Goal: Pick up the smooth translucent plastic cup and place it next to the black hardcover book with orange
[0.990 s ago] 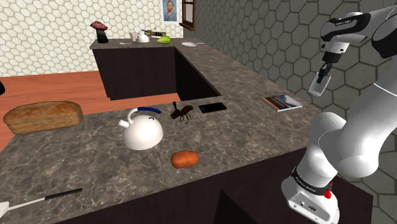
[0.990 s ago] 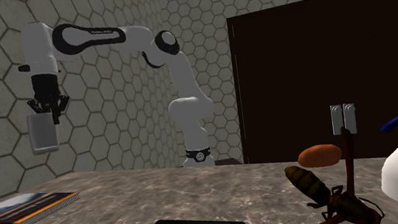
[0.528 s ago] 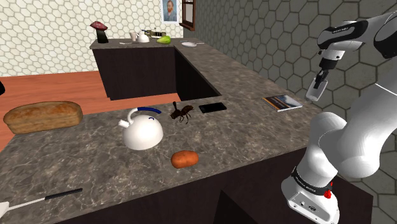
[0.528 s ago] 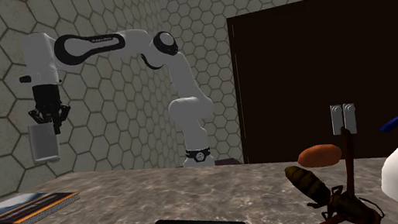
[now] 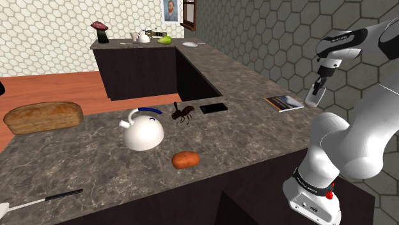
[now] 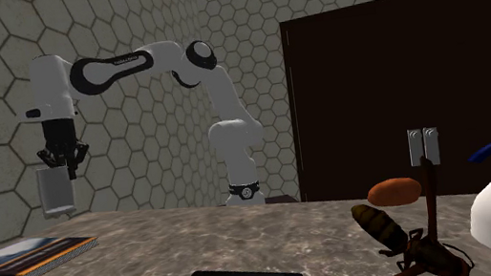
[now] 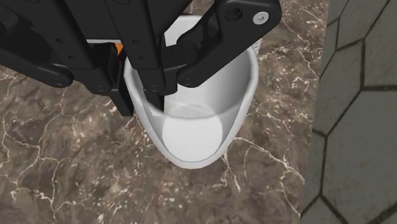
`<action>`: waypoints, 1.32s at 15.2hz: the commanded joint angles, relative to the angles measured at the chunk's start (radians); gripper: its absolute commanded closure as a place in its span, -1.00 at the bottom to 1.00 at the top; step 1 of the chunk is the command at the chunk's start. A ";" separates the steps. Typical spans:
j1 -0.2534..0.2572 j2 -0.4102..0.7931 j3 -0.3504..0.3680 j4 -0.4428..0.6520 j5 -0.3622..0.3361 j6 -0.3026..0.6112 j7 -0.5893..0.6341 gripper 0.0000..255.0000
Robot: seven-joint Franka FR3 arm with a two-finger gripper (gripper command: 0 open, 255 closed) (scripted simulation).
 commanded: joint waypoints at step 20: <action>0.072 -0.059 -0.084 -0.068 -0.073 0.099 0.049 -1.00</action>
